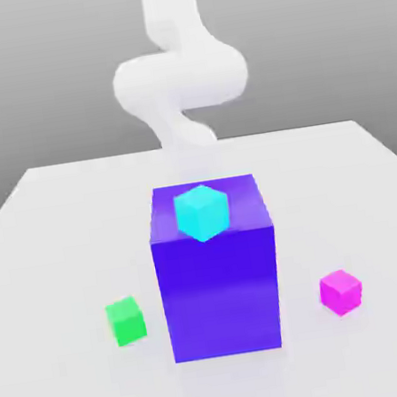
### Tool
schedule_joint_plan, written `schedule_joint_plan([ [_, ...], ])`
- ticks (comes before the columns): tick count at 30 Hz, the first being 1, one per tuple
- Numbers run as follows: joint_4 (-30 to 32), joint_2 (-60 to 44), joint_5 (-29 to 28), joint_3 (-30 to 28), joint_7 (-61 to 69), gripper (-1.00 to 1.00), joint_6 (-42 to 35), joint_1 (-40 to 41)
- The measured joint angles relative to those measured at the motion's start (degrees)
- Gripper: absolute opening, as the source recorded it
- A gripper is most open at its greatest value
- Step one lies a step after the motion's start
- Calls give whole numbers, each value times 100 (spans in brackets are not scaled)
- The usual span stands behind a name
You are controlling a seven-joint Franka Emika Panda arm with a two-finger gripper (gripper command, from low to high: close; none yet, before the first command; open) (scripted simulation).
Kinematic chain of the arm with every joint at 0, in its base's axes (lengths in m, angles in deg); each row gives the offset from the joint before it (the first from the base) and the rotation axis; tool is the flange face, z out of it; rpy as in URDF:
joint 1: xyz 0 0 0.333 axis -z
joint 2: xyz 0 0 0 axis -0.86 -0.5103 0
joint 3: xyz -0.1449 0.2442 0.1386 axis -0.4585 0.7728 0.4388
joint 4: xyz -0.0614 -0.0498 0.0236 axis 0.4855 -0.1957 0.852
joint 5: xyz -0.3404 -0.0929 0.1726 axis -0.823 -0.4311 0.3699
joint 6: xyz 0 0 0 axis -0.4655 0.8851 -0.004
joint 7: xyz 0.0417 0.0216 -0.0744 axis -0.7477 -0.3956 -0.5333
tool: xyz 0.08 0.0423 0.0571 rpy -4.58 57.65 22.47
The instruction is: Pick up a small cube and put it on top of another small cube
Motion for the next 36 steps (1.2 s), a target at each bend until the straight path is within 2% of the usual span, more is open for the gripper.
schedule_joint_plan([
  [12,1602,-2570,401,909,-94,0,1722,-1041],
  [16,2124,-3405,270,1289,-314,0,2286,-1280],
  [19,2516,-4045,-96,1467,-665,0,2710,-1522],
  [23,2574,-4899,-930,1100,-1303,0,3327,-1859],
  [27,2414,-5726,-1470,351,-1722,0,3986,-2486],
  [28,2392,-5831,-1515,257,-1761,-100,4073,-2571],
  [34,2381,-5883,-1556,212,-1798,-100,4120,-2610],
  [36,2428,-5666,-1454,381,-1713,-100,3943,-2463],
])
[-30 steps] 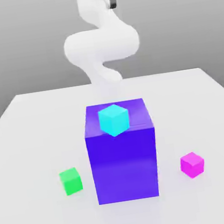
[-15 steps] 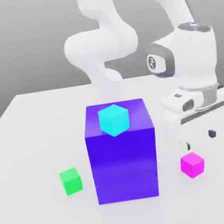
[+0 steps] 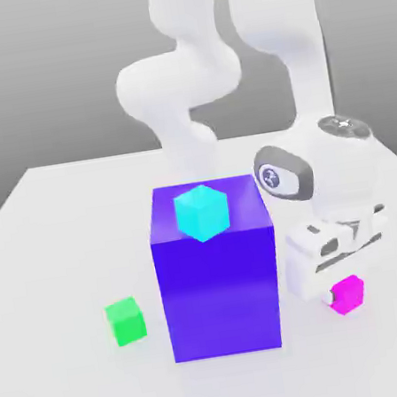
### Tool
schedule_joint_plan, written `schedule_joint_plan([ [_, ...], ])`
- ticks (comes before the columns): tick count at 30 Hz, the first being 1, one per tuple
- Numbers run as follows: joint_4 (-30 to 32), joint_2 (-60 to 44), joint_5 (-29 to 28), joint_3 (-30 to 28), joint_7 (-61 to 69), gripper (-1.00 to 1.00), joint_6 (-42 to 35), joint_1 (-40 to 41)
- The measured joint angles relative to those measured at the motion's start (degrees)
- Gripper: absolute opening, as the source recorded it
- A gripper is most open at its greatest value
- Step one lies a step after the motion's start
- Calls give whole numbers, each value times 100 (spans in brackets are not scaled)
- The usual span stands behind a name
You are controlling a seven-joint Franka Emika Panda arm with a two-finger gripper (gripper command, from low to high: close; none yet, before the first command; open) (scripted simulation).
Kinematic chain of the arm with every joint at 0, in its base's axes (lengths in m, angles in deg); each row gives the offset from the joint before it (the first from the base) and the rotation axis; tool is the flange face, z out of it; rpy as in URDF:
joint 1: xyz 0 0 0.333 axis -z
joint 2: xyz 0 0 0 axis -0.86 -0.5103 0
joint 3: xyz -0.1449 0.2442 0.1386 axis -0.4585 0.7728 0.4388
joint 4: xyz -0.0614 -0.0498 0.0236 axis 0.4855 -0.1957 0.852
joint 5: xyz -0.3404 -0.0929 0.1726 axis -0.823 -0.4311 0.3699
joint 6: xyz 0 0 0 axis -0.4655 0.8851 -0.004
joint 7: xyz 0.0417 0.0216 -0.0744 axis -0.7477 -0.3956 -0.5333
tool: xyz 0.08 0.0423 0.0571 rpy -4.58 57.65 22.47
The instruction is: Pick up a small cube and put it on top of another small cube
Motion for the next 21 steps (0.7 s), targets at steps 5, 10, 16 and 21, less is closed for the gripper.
schedule_joint_plan([
  [5,207,981,855,554,639,-100,-767,346],
  [10,-441,899,704,481,796,-100,-1086,413],
  [16,-1415,436,529,155,884,-100,-1213,652],
  [21,-1413,636,683,-331,578,-100,-1363,1083],
])
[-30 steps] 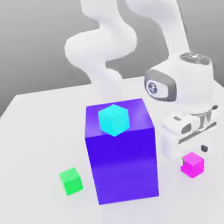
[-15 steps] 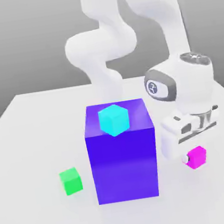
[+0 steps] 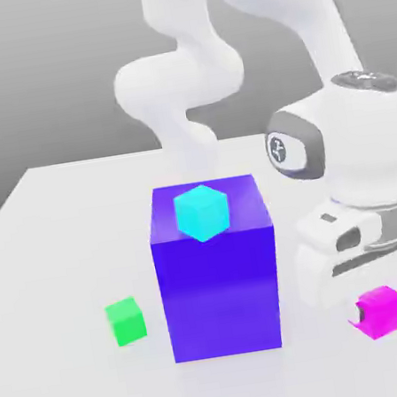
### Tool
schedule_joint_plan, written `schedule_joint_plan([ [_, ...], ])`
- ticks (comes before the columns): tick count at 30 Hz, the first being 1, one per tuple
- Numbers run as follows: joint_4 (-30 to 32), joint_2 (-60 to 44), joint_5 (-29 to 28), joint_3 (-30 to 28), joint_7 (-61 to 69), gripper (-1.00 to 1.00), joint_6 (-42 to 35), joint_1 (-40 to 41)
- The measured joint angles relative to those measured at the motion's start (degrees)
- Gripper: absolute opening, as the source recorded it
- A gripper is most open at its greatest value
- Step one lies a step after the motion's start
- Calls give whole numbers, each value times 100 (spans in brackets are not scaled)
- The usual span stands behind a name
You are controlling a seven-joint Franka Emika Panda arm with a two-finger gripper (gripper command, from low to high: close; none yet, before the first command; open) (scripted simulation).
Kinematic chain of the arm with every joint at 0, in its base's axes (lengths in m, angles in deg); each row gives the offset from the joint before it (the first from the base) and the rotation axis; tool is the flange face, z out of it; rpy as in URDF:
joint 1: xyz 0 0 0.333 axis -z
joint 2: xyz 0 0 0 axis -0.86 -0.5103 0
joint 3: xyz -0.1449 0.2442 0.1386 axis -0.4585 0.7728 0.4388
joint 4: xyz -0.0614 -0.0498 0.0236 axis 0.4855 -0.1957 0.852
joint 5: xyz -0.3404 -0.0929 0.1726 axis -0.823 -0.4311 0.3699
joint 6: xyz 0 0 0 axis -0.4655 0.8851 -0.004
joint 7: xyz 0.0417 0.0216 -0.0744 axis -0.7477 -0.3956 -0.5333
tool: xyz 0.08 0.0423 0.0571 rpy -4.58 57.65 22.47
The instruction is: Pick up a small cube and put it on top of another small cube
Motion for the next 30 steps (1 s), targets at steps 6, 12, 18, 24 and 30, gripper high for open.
schedule_joint_plan([
  [6,256,414,42,-674,-659,-100,-211,690],
  [12,775,1026,-152,-1183,-1680,-100,-452,1717],
  [18,1978,2114,-270,-1620,-2982,-100,-678,2742],
  [24,2289,1474,123,-1801,-2980,-100,169,2764],
  [30,2267,852,754,-1682,-2550,100,749,2542],
])
